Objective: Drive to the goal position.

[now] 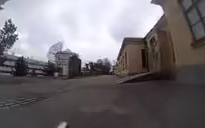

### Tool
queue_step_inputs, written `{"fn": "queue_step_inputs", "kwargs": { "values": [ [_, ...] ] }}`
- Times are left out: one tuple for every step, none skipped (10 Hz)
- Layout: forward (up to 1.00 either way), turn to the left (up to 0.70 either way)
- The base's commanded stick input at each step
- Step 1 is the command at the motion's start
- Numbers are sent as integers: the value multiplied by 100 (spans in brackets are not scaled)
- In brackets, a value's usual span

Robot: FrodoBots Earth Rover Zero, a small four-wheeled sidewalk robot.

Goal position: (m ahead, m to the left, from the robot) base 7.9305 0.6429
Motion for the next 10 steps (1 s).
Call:
{"fn": "queue_step_inputs", "kwargs": {
  "values": [
    [100,0],
    [100,0],
    [100,0],
    [100,0],
    [100,0],
    [100,0],
    [100,0],
    [100,-40],
    [100,-33],
    [100,0]
  ]
}}
